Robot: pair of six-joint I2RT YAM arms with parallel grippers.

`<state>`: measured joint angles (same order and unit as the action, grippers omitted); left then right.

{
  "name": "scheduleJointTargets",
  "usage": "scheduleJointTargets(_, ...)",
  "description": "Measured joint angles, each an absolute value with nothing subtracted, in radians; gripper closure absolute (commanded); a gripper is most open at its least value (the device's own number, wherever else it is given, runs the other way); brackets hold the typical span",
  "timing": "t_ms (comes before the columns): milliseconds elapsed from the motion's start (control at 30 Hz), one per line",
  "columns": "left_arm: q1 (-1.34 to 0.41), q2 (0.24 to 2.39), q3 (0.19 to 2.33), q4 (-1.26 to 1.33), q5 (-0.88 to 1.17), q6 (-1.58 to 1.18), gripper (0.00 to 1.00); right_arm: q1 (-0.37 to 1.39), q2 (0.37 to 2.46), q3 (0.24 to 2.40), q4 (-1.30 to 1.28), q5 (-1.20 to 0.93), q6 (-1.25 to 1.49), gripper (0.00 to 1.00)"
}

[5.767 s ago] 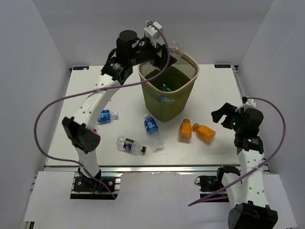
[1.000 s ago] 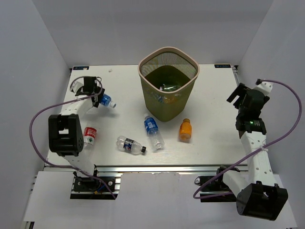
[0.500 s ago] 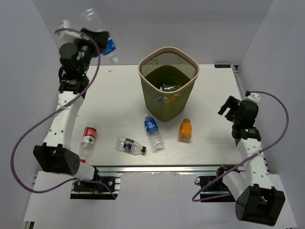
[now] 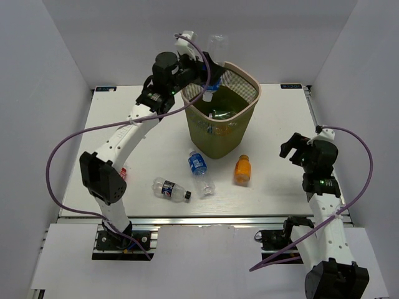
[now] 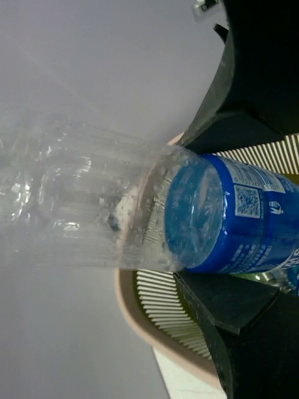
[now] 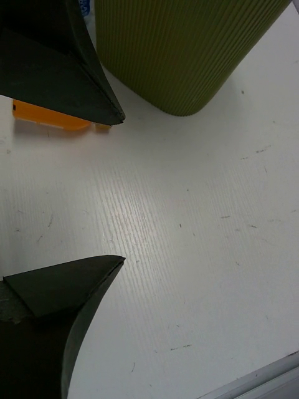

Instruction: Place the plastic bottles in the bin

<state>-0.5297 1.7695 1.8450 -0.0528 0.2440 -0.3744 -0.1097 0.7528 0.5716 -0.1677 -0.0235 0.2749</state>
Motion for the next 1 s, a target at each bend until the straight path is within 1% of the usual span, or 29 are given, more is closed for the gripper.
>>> scheduleJointTargets(33, -0.542, 1.784, 1.856, -0.069, 0.240, -0.361, 0.07, -0.110, 0.749, 0.572, -0.167, -0.031, 0.273, 0.11)
scheduleJointTargets(67, -0.552, 1.799, 1.869, -0.085, 0.235, -0.347, 0.02, -0.110, 0.747, 0.572, -0.167, -0.037, 0.272, 0.11)
scheduleJointTargets(300, -0.578, 1.818, 1.893, -0.139, 0.203, -0.322, 0.02, -0.110, 0.747, 0.566, -0.161, -0.143, 0.240, 0.11)
scheduleJointTargets(533, -0.569, 1.744, 1.888, -0.194, -0.022, -0.308, 0.02, -0.093, 0.810, 0.566, -0.160, -0.253, 0.220, 0.11)
scheduleJointTargets(667, -0.490, 1.635, 1.834, -0.217, -0.075, -0.329, 0.02, -0.030, 0.823, 0.566, -0.163, -0.267, 0.209, 0.11)
scheduleJointTargets(767, -0.351, 1.526, 1.703, -0.205, -0.101, -0.386, 0.02, 0.052, 0.839, 0.566, -0.164, -0.250, 0.207, 0.11)
scheduleJointTargets(867, -0.228, 1.389, 1.460, -0.187, -0.215, -0.454, 0.02, 0.130, 0.864, 0.566, -0.171, -0.207, 0.221, 0.10)
scheduleJointTargets(1000, -0.212, 1.215, 1.111, -0.189, -0.360, -0.532, 0.02, 0.198, 0.895, 0.554, -0.152, -0.170, 0.275, 0.11)
